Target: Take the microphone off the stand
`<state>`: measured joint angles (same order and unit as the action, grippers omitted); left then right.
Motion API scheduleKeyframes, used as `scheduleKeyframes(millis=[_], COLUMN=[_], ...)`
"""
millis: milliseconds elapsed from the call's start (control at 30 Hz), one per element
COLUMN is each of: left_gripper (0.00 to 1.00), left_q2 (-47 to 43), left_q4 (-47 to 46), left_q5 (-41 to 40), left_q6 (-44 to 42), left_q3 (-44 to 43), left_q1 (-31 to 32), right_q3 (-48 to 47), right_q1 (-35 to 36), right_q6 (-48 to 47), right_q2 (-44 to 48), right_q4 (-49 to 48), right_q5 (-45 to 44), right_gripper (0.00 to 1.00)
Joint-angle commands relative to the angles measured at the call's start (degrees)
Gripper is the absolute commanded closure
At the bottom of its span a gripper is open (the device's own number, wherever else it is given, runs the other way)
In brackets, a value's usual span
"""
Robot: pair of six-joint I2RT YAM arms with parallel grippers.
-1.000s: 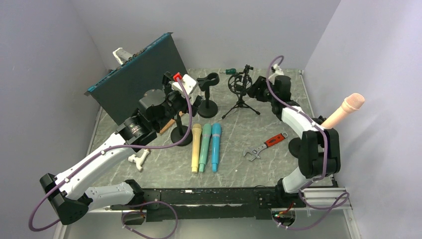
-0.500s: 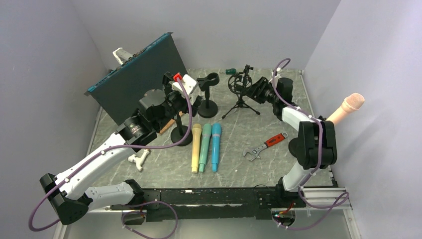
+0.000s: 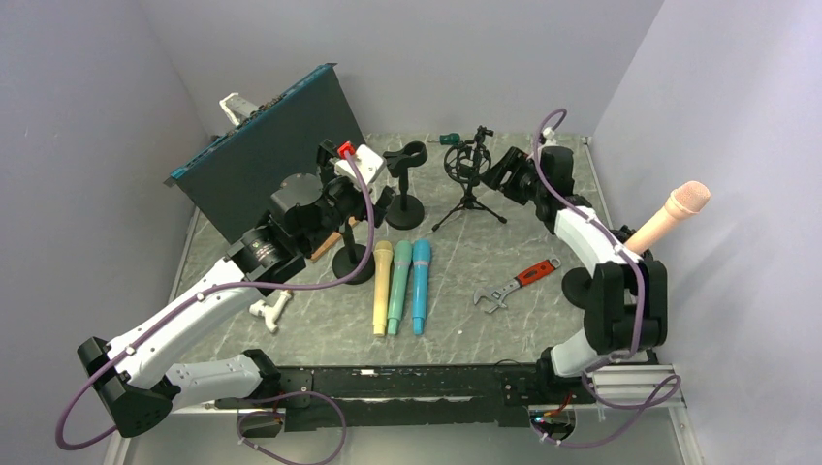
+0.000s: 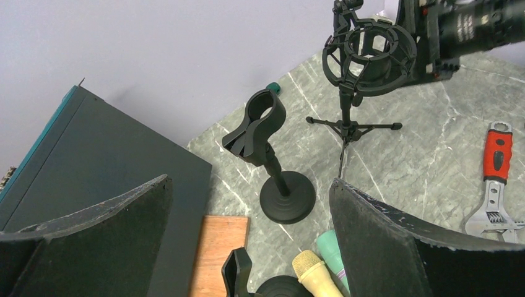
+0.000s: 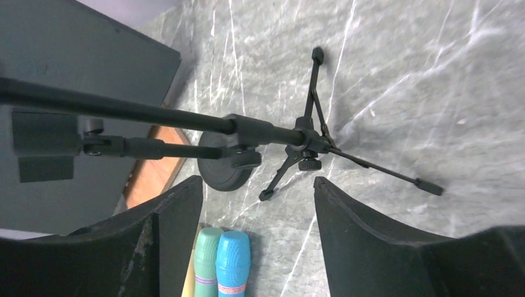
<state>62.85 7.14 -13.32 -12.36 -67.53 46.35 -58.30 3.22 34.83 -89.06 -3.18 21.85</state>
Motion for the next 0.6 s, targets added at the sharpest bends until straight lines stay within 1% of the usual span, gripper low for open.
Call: scheduleKeyframes(millis=[0, 100, 200, 300, 400, 567], left_gripper=[0.01, 0.01, 0.01, 0.01, 0.01, 0.01], left_q2=[0.39, 0.43, 0.43, 0.43, 0.36, 0.17], left_q4=[-0.79, -0.74, -0.72, -0.72, -0.62, -0.71], left_q5=[0.49, 0.48, 0.71, 0.62, 0.67, 0.30], left_q6=[0.47, 0.53, 0.69, 0.70, 0.67, 0.44], left_q3=[-2.43, -2.43, -2.44, -2.52, -2.52, -2.58], left_q1=[0.28, 0.32, 0.40, 0.46, 0.54, 0.64], right_q3=[-5.68, -7.97, -12.68, -17.78, -21.84, -25.88], right_q1=[1.15, 1.87, 2.52, 2.47, 2.42, 2.40], right_q6=[-7.29, -9.51, -11.62, -12.80, -12.54, -9.38], right_q2=[7.54, 10.81, 11.72, 11.71, 10.42, 6.85], right_q4=[9.73, 13.44, 18.18, 20.57, 20.40, 16.72], right_q5=[-11.18, -15.40, -19.71, -21.05, -16.69, -5.12], right_gripper=[0.30, 0.25, 0.22, 0.16, 0.12, 0.11])
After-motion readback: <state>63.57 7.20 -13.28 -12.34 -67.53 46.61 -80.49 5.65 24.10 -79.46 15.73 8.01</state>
